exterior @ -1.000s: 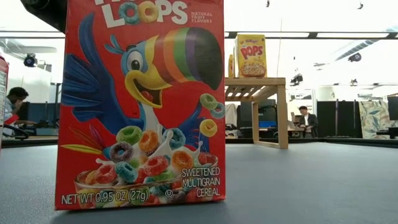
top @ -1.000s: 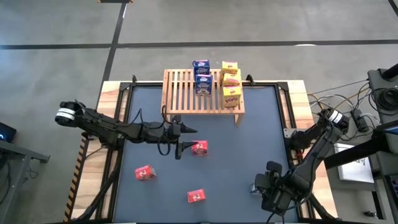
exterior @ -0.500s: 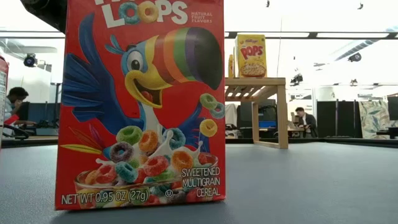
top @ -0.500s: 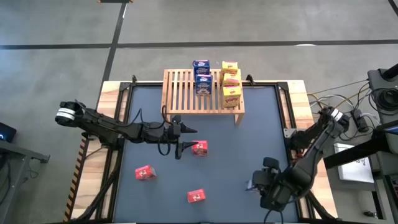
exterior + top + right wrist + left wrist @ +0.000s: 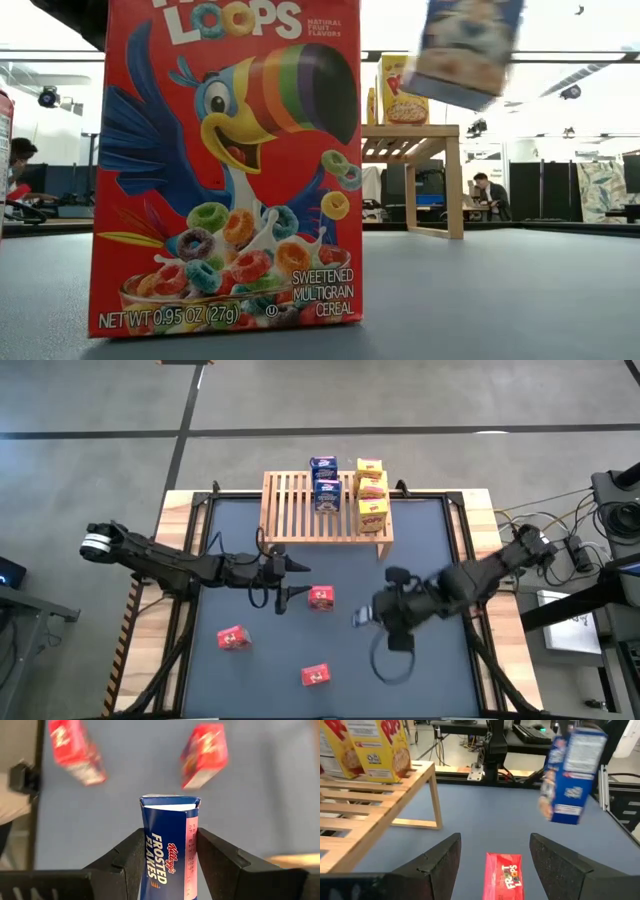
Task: Stack cereal on shelf
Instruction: Put the blue cereal box on the shelf aligned with the other blue cereal box
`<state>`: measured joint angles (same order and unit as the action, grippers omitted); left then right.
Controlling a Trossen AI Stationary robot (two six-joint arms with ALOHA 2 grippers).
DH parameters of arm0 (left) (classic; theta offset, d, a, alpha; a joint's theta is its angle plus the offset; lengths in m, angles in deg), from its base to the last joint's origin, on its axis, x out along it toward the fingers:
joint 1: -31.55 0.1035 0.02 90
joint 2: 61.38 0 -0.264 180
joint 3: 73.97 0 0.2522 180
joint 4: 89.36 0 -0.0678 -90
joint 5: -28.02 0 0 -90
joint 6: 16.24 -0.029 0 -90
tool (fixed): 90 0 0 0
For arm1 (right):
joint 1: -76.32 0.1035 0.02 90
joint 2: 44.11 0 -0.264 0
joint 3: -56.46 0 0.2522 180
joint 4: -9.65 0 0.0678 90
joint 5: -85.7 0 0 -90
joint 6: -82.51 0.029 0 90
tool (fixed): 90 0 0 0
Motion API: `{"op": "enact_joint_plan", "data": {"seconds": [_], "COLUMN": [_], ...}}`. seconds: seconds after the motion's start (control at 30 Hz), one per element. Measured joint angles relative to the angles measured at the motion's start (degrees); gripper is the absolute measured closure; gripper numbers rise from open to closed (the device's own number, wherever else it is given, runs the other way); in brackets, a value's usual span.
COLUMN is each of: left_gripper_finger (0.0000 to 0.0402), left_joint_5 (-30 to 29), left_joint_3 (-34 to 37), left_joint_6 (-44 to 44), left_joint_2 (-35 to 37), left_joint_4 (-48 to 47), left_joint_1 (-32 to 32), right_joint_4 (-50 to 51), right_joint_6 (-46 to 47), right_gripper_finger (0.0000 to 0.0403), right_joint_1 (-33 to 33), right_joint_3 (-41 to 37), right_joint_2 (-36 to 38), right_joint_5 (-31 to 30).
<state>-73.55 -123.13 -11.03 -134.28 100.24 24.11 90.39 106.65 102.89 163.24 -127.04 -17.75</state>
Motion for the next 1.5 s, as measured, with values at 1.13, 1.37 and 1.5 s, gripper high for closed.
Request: {"op": "enact_joint_plan", "data": {"seconds": [1.13,1.37,1.5], "left_gripper_finger": [0.0181,0.0181,0.0181], "left_joint_5": [-7.3,-7.3,-7.3], "left_joint_3": [19.9,19.2,18.8], "left_joint_6": [-3.2,-3.2,-3.2], "left_joint_2": [20.1,19.2,18.3], "left_joint_4": [15.3,15.3,15.2], "left_joint_1": [0.0,0.0,0.0], "right_joint_4": [10.3,8.4,8.6], "right_joint_6": [-45.3,-46.3,-46.3], "right_gripper_finger": [0.0243,0.0243,0.0243], "right_joint_1": [-42.3,-42.6,-42.7], "right_joint_3": [39.5,39.9,39.9], "right_joint_2": [-22.2,-21.8,-22.5], "right_joint_5": [16.5,16.7,16.7]}}
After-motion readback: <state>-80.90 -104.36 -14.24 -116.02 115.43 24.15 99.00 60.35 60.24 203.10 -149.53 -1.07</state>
